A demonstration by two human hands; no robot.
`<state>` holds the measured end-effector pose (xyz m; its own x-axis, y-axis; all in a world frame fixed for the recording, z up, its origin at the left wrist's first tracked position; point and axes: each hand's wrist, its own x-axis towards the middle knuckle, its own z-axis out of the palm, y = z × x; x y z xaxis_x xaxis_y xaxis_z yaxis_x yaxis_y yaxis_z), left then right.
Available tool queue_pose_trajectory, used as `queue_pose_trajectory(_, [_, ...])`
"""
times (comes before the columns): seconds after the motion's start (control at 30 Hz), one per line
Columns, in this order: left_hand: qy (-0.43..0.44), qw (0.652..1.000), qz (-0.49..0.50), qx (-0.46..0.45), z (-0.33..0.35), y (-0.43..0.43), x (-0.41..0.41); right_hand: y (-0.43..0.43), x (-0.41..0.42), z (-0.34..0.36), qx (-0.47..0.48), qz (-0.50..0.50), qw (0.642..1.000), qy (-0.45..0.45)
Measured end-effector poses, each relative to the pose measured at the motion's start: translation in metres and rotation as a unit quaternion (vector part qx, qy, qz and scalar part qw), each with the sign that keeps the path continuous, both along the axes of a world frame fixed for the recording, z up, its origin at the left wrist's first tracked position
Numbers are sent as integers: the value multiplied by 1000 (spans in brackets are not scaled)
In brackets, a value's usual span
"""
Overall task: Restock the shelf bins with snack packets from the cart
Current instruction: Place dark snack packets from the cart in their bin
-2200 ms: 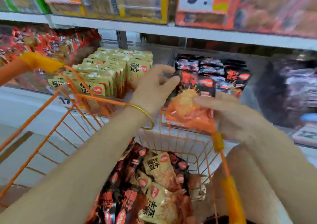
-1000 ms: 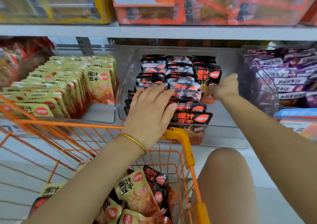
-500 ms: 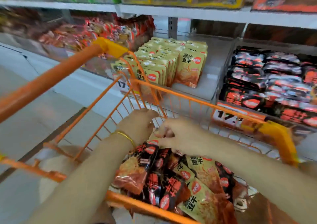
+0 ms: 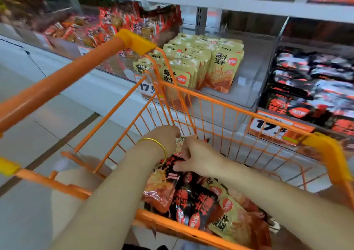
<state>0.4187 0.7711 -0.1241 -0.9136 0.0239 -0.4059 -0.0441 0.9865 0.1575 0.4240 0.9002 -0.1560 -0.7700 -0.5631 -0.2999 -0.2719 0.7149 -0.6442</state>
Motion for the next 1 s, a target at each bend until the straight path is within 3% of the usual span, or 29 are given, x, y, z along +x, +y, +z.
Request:
queue_pose_trajectory(0.2, [-39, 999, -24, -19, 6, 5, 1, -5, 14, -3, 108, 17, 993, 51])
queue_pose_trajectory(0.27, [-38, 999, -29, -25, 8, 6, 2, -7, 11, -1, 100, 24, 995, 15])
queue_pose_trajectory(0.37, [-34, 999, -38, -2, 11, 6, 7, 1, 4, 10, 9, -2, 996, -93])
queue_pose_trajectory(0.43, [-21, 998, -24, 53, 12, 5, 8, 13, 0, 23, -69, -50, 982, -168])
queue_pose_trajectory(0.5, [2, 990, 5, 141, 16, 7, 11, 28, -4, 37, -117, -90, 971, -188])
queue_pose_trajectory(0.63, [51, 947, 8, 318, 39, 23, 15, 70, -7, 65, -210, -162, 952, -151])
queue_pose_trajectory(0.83, [174, 881, -64, 434, 77, 102, -16, 146, 14, 107, -226, -146, 961, -65])
queue_pose_trajectory(0.9, [203, 852, -61, 478, 84, 140, -28, 177, 14, 119, -271, -224, 934, -57])
queue_pose_trajectory(0.97, [222, 834, -64, 501, 87, 173, -38, 216, 5, 127, -343, -340, 874, -61])
queue_pose_trajectory(1.0, [240, 844, -83, 473, 86, 185, -40, 236, -1, 127, -372, -399, 836, -63])
